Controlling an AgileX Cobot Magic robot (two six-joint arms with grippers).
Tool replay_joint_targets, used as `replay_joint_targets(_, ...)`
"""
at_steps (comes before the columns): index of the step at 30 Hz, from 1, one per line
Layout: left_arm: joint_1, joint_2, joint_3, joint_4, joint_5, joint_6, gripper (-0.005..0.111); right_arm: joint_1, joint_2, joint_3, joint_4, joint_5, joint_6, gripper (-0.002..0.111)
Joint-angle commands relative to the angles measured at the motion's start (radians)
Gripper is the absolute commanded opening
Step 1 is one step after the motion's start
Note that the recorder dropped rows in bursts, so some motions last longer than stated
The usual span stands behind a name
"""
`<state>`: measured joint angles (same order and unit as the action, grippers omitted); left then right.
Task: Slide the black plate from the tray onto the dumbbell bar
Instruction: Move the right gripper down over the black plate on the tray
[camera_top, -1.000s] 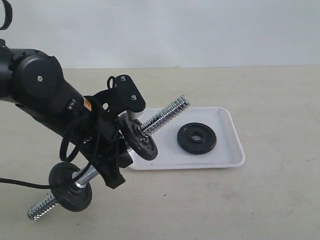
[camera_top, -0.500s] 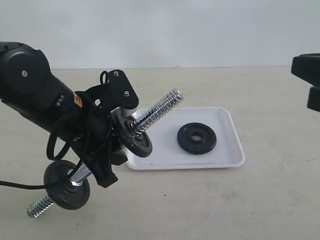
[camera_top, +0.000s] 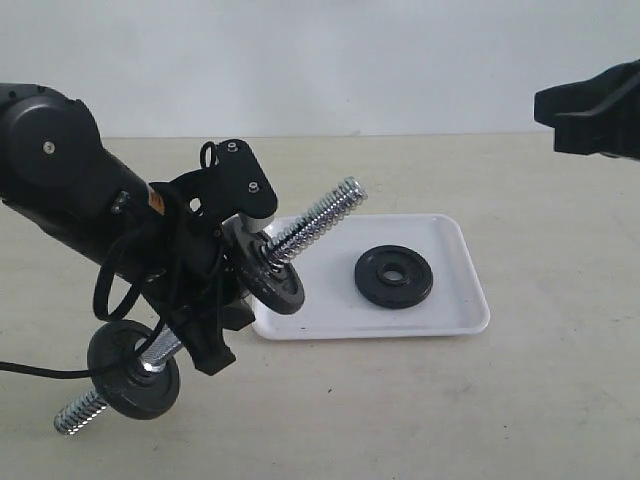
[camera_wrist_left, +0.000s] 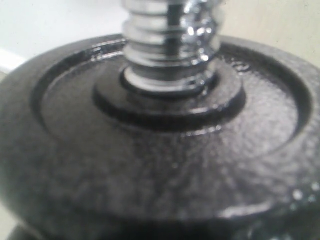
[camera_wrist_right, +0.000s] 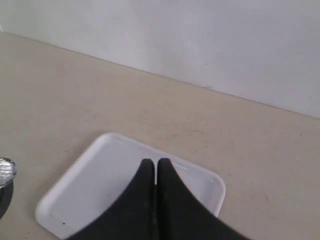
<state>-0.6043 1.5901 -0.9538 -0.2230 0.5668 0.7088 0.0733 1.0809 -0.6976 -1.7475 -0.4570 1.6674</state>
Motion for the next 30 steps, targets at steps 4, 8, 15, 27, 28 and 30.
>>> replay_joint_targets(4, 0.005, -0.053, -0.029, 0.033, -0.108, 0.004, 0.004, 0.071, 0.001, -0.055, 0.003, -0.115, -0.083, 0.000)
replay_joint_targets(8, 0.005, -0.053, -0.029, 0.033, -0.130, 0.004, 0.004, 0.097, 0.001, -0.099, 0.003, -0.318, -0.195, 0.000)
replay_joint_targets(15, 0.005, -0.053, -0.029, 0.033, -0.132, 0.004, 0.004, 0.152, -0.001, -0.103, 0.003, 0.028, -0.401, 0.000)
replay_joint_targets(27, 0.005, -0.053, -0.029, 0.033, -0.132, 0.004, 0.004, 0.265, 0.001, -0.104, 0.478, 0.846, -0.730, 0.000)
replay_joint_targets(28, 0.005, -0.053, -0.029, 0.033, -0.132, 0.004, 0.004, 0.265, 0.011, -0.107, 0.642, 0.856, -0.873, 0.000)
replay_joint_targets(30, 0.005, -0.053, -0.029, 0.035, -0.132, 0.004, 0.004, 0.265, 0.047, -0.134, 0.975, 0.970, -1.187, 0.000)
